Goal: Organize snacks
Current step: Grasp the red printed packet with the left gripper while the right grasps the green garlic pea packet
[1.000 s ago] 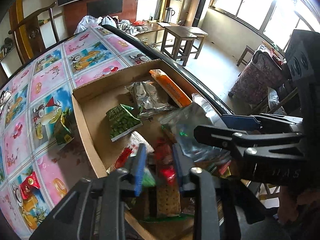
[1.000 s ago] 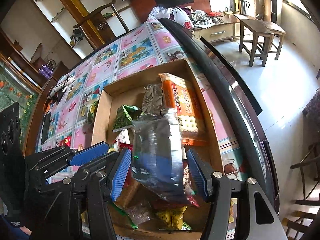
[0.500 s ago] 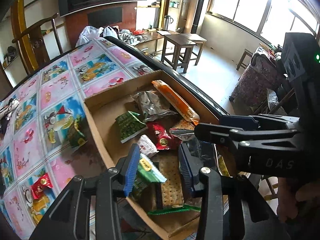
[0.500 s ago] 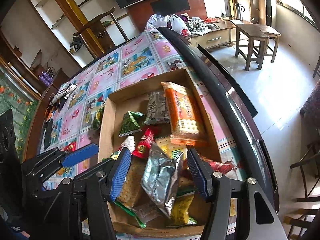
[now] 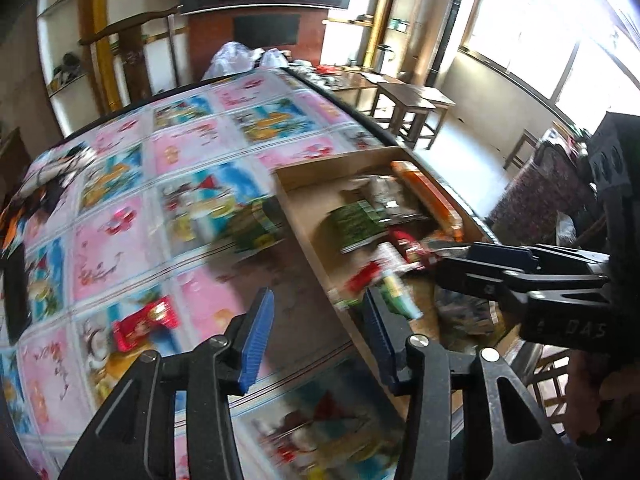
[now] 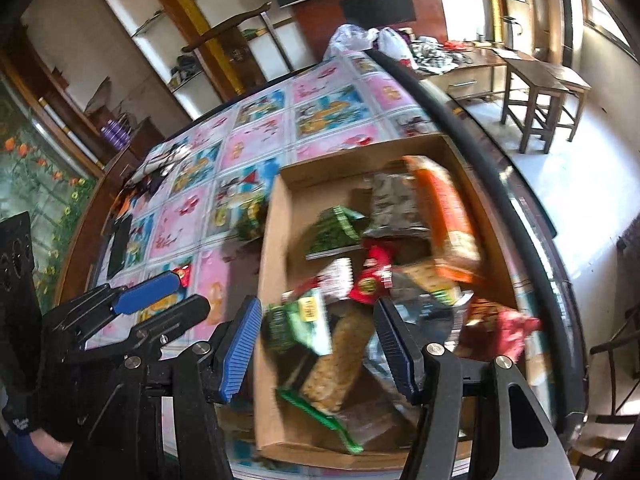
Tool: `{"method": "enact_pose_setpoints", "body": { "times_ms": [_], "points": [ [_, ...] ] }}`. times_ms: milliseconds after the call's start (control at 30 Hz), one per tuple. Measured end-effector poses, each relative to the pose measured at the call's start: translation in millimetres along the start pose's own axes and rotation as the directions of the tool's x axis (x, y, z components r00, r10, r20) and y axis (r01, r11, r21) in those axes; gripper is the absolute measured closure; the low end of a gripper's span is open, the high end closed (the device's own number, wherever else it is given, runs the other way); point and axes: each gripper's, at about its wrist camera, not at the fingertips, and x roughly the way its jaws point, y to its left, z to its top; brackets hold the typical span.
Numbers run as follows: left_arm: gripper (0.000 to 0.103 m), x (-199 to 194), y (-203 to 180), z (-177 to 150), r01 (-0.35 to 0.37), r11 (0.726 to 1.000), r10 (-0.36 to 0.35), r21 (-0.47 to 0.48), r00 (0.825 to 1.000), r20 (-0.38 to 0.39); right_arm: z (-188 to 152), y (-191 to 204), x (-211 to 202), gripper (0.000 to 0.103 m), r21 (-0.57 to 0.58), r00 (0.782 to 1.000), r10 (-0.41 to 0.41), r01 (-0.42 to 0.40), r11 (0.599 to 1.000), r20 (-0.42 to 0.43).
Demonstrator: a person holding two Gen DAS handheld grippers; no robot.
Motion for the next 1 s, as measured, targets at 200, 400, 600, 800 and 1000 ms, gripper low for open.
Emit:
{"method": "enact_pose_setpoints", "body": {
  "times_ms": [200,400,600,800,1000],
  "points": [
    [0.043,-1.6,72.8,-24.6,-0.07,0.994,0.067,-0.086,0.997,-0.029,-6.9,28.8,10.1,0.04,-0.066,0.999,0.028,-0.031,0.997,-0.035],
    [0.042,10.8,133.9,-32.5,-0.129,0.986,0.123,-0.11,0.99,-0.066,-12.0,32.3,9.7,0.04,-0.076,0.999,0.012,-0.016,0.997,-0.047],
    [0.037,40.4,133.2,-26.4,-0.11,0.994,0.109,-0.01,0.99,-0.09,-16.7,18.4,2.7,0.04,-0.044,0.999,-0.018,0.016,0.999,-0.047],
    [0.036,73.7,136.9,-23.4,-0.124,0.99,0.132,0.067,0.984,-0.124,-16.7,11.6,-1.8,0.04,-0.029,0.998,-0.034,0.032,0.999,-0.049],
    [0.063,67.9,148.3,-21.0,-0.145,0.989,0.146,0.022,0.986,-0.078,-4.5,21.6,2.5,0.04,-0.047,0.998,0.012,-0.015,0.999,-0.068]
  ]
}}
